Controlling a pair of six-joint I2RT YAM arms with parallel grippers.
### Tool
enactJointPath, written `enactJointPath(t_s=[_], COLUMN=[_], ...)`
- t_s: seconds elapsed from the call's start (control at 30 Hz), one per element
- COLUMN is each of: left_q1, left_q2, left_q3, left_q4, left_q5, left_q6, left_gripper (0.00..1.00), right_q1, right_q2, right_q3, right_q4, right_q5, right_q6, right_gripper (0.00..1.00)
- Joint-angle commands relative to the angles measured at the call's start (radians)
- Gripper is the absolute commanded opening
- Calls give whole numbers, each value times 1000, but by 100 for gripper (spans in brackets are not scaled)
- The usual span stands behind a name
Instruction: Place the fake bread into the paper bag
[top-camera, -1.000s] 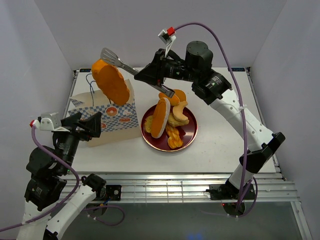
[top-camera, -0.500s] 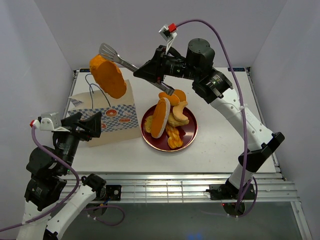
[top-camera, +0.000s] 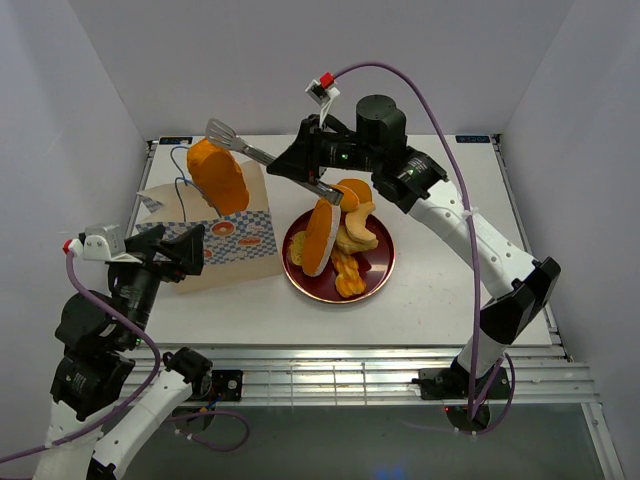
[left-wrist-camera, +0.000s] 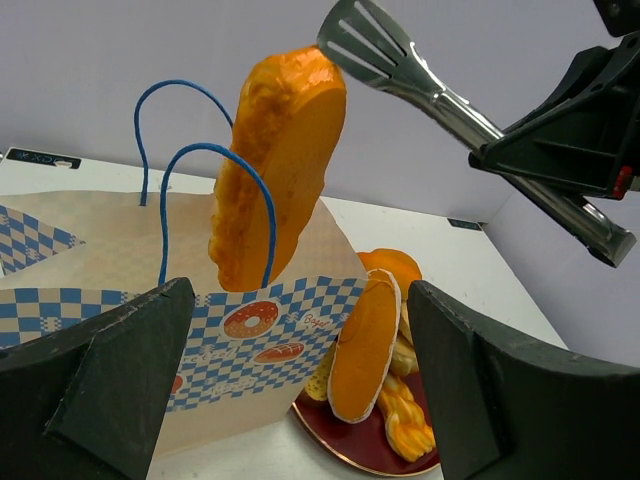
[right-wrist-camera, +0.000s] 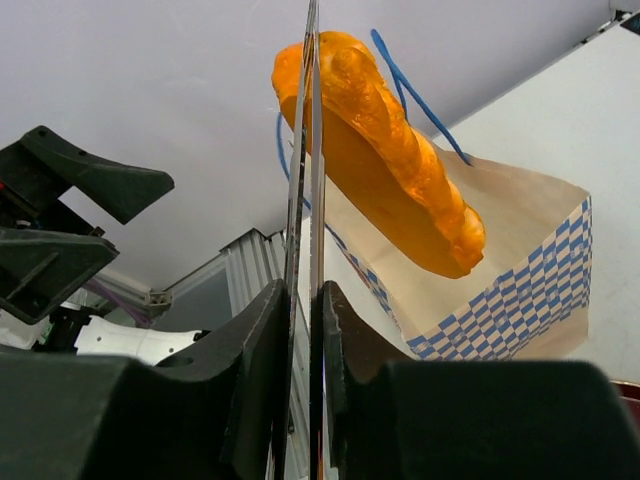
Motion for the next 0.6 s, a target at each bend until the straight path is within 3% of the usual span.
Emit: enactJointPath(t_s=[0.0,0.07,0.2,0.57], left_q1=[-3,-3,-3,-3], left_q2=[-5,-3,-6,0], left_q3=[-11,-11,-15,-40], left_q4=[-12,-15,-13,-6], left_q5=[9,11,11,-6], left_q6=[2,2,1,1], left_gripper=[98,98,98,98], right_q1=[4,4,4,4], right_q2=[-44,-43,-44,-66], right_q3=[-17,-26,-44,-38], right_q4=[103,101,103,104], right_q5=[1,-5,-11,-20], right_q6=[-17,-17,-20,-15], right_gripper=[26,34,40,43])
